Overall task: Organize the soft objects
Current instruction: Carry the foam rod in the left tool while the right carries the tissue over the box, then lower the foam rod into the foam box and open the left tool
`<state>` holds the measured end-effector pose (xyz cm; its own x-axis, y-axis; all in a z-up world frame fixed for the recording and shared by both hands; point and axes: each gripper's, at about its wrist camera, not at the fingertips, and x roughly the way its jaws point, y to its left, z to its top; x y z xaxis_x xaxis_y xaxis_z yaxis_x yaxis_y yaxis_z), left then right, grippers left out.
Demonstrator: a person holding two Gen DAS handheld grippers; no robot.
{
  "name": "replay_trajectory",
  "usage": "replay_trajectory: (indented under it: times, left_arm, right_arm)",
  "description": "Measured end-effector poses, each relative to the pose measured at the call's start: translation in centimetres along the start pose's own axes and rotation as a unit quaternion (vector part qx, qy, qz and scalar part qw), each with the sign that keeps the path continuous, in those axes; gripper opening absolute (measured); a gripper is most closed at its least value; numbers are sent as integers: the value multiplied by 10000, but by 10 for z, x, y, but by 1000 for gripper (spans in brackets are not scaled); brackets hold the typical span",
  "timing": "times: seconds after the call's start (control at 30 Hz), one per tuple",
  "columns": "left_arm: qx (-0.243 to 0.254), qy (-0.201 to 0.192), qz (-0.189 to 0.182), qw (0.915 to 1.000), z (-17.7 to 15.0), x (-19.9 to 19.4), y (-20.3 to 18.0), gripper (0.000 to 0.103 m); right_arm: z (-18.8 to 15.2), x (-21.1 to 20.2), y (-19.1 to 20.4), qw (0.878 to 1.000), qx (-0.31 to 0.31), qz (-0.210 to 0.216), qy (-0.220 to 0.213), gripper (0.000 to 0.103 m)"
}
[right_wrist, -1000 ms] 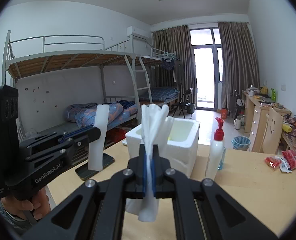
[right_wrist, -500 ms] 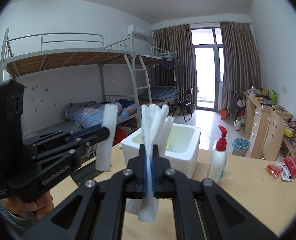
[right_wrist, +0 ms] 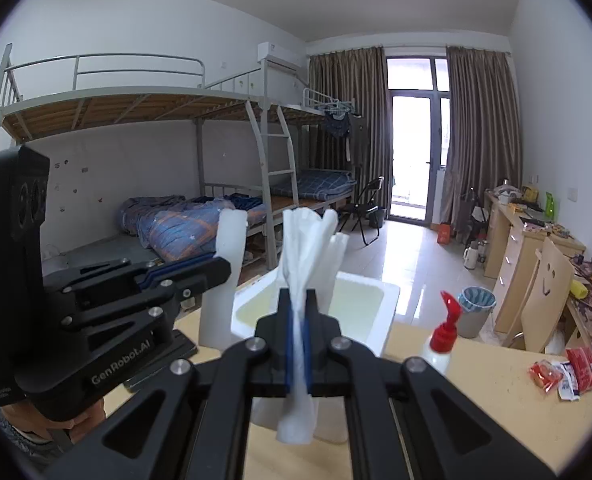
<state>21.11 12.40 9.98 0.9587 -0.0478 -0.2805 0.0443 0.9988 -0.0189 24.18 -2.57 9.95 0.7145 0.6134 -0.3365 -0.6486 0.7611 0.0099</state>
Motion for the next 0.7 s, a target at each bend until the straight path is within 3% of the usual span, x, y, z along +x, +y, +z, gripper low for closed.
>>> replay_trajectory:
  times: [0.33, 0.7]
  left_arm:
    - [-42, 97, 16, 9999, 11, 44, 16, 6]
    - [38, 229, -252, 9994, 11, 72, 10, 6]
  right_arm:
    - [3, 34, -9, 9999, -2, 4, 107, 6]
    - [3, 19, -24, 9993, 138, -325, 80, 6]
